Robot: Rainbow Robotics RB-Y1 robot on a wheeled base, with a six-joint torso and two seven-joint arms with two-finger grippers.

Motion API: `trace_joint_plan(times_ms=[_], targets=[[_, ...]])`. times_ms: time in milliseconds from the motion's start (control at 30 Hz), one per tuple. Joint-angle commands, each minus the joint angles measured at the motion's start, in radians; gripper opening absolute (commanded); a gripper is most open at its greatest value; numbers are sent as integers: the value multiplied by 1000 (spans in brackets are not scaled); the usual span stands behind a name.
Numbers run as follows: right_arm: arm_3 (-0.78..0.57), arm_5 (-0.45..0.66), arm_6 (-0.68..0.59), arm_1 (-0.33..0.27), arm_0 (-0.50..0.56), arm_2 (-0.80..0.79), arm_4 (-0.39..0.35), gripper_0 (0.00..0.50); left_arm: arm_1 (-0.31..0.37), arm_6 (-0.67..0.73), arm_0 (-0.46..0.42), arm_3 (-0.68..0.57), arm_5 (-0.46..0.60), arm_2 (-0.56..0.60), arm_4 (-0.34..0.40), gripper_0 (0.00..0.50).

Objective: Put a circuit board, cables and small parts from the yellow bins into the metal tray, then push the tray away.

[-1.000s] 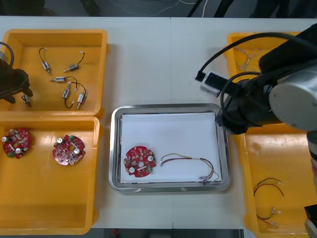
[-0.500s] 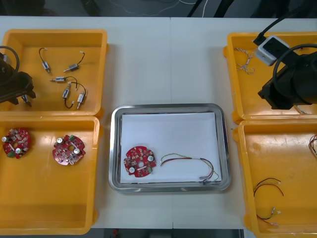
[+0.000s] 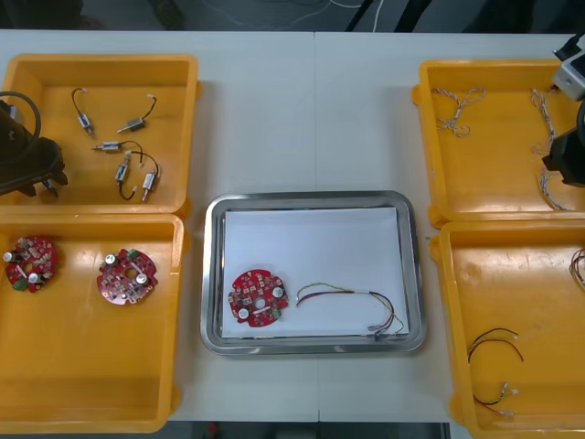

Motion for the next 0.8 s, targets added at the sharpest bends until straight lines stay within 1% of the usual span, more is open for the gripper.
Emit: trace_joint_plan(times_ms=[33,133,300,467,667,800], targets=[[41,3,-50,-59,-39,-44,32,500,-9,-63,-47,3,-9,-8,1,500],[66,3,-57,-68,-38,-55,41,500,-9,-65,-41,3,-15,-8,4,500],[135,3,-68,-77,-46,-61,33,500,-9,-65,-34,2,-26,-10,4,500],[219,3,-71,-76,-79,-61,24,500,-9,-65,-33,3,-26,-10,4,500],[363,3,-73,-77,-139,-61,21,500,-12,-66,-18,3,-46,-11,1,500],[420,3,-68,-77,-173,-61,26,500,-12,-68,-13,2,-49,-11,-1,500]])
